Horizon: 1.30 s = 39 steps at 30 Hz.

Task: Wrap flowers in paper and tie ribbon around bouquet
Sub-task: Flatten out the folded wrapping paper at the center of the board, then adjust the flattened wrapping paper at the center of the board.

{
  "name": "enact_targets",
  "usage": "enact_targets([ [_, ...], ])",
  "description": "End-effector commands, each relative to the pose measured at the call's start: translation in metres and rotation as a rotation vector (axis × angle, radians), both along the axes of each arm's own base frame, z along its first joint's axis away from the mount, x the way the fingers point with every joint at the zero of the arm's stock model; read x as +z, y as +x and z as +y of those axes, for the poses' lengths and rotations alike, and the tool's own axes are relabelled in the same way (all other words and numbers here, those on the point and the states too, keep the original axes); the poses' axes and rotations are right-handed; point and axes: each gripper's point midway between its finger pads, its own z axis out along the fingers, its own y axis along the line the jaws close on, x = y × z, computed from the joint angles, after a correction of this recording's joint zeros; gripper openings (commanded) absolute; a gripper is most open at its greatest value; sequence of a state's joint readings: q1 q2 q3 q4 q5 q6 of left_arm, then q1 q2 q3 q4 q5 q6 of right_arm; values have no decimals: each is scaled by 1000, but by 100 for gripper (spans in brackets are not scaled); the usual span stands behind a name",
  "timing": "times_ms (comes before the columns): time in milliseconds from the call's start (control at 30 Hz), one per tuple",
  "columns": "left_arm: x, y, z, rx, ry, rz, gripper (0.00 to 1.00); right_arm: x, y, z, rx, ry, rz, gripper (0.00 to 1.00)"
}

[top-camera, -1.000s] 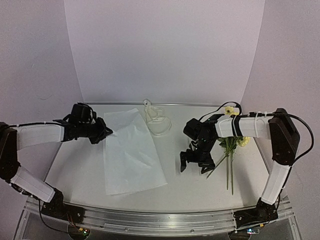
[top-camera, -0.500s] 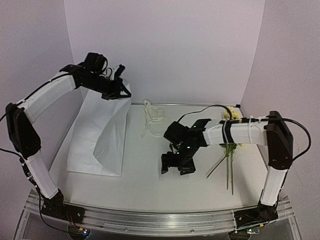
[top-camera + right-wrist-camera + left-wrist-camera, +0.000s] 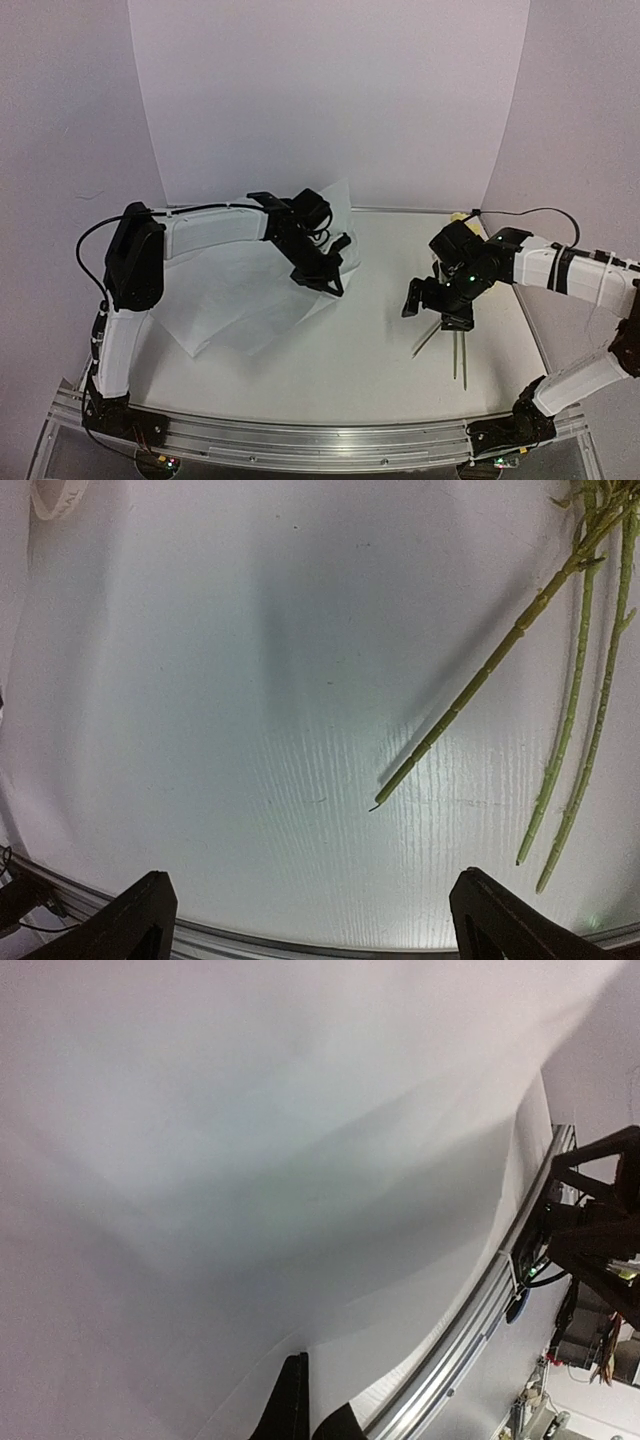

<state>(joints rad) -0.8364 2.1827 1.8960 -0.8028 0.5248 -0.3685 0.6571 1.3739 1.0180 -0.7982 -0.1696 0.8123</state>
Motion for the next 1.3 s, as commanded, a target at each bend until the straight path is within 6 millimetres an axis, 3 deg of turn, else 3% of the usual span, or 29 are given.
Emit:
enact_targets([
  [0, 27, 3, -43, -1, -111, -64, 3, 1, -1, -17, 0, -37, 24, 98],
  [133, 15, -9, -57, -38, -101, -59, 28, 6, 4, -26, -21, -42, 38, 98],
  [200, 11, -12, -56, -43, -88, -63, 51, 10, 5, -31, -30, -45, 40, 98],
  [233, 12, -12, -55, -42, -87, -71, 58, 11, 5, -32, -28, -49, 38, 98],
  [400, 49, -11, -42, -4, -140, -159, 81, 14, 2, -38, -4, -87, 45, 98],
  [500, 65, -10, -26, 44, -161, -186, 84, 11, 1, -38, -1, -93, 64, 98],
  [567, 65, -6, -7, 93, -164, -175, 83, 10, 1, -35, 4, -85, 75, 98],
  [767, 9, 10, 82, 320, -56, -67, 74, -3, 13, -14, 12, -36, 128, 98],
  [933, -45, 11, 159, 508, 57, -2, 67, -14, 38, 20, 24, 38, 97, 98],
  [1033, -62, 13, 194, 607, 84, 22, 63, -18, 49, 47, 98, 37, 51, 97],
  [1133, -72, 13, 219, 670, 116, 21, 61, -25, 58, 84, 171, 57, 16, 92],
  [1267, -82, 18, 238, 704, 146, 27, 57, -48, 65, 129, 225, 95, -14, 79],
])
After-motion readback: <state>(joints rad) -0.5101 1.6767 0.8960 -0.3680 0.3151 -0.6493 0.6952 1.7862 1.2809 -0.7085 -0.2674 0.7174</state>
